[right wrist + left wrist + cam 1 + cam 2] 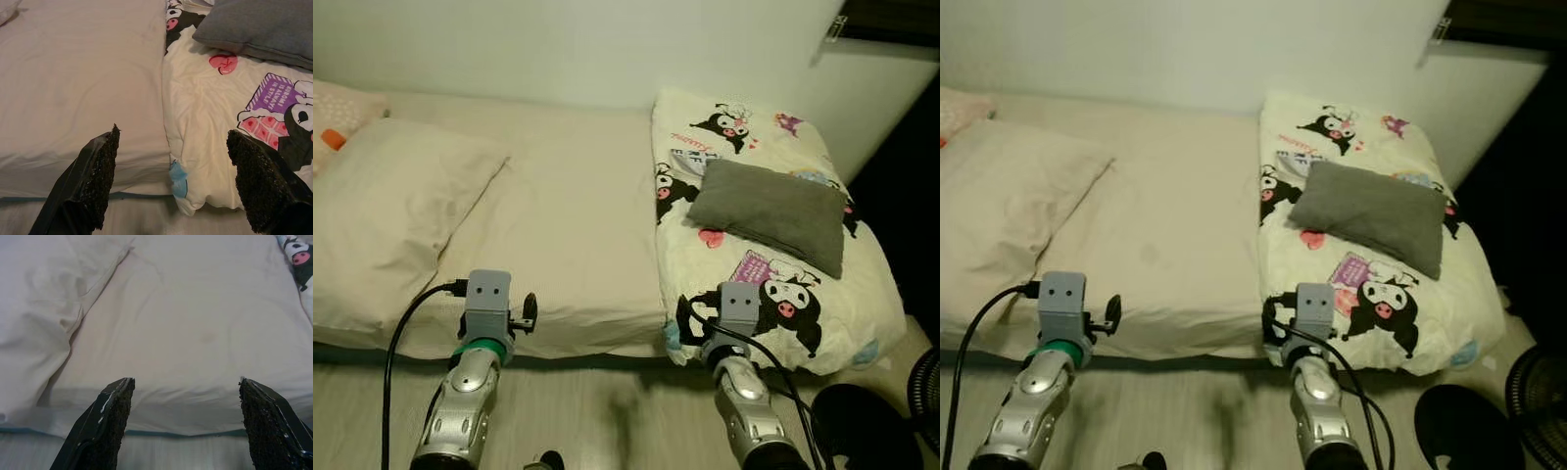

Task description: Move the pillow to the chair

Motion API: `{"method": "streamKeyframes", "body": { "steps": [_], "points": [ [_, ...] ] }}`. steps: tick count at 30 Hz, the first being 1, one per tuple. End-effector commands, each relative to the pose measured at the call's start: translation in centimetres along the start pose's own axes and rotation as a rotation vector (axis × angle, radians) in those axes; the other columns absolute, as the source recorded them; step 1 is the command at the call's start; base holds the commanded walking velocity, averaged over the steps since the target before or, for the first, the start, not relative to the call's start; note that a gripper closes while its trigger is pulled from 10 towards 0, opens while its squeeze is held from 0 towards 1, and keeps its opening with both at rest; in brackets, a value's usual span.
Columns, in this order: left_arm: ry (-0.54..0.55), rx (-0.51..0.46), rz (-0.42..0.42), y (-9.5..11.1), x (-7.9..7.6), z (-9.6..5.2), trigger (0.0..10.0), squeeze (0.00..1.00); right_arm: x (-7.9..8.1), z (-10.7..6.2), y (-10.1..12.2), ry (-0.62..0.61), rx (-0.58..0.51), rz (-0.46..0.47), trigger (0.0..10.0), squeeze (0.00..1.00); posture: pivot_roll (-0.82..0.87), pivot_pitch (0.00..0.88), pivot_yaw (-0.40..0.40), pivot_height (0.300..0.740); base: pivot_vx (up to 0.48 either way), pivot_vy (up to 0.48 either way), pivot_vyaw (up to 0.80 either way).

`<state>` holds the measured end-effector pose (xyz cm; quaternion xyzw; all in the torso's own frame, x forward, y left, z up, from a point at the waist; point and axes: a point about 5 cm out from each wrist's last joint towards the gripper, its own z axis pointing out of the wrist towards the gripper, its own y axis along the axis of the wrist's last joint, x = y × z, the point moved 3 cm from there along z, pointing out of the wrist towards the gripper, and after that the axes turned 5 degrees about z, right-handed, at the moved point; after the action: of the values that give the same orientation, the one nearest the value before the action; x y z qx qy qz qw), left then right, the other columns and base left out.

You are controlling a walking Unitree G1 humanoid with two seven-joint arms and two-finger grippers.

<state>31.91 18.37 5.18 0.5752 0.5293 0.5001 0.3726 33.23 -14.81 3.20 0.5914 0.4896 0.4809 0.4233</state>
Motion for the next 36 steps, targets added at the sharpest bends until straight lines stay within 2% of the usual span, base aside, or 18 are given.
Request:
{"method": "streamKeyframes", "body": {
  "steps": [1,15,36],
  "points": [
    [-0.007,0.016,0.003,-0.32,-0.12,-0.17,10.0,0.0,-0.41,-0.13,-0.56,-0.012,0.026,0.001,10.0,0.0,0.12,0.0,0.022,0.74,0.0,0.0,0.0],
    [-0.007,0.025,-0.008,-0.48,-0.09,-0.21,10.0,0.0,-0.54,-0.2,-0.74,-0.016,0.034,0.0,10.0,0.0,0.12,0.002,0.022,0.74,0.0,0.0,0.0],
    [-0.004,0.027,-0.009,-0.44,0.08,-0.06,10.0,0.0,-0.24,0.04,-0.54,-0.005,0.03,0.002,10.0,0.0,0.13,0.0,0.016,0.74,0.0,0.472,0.0]
  ]
}}
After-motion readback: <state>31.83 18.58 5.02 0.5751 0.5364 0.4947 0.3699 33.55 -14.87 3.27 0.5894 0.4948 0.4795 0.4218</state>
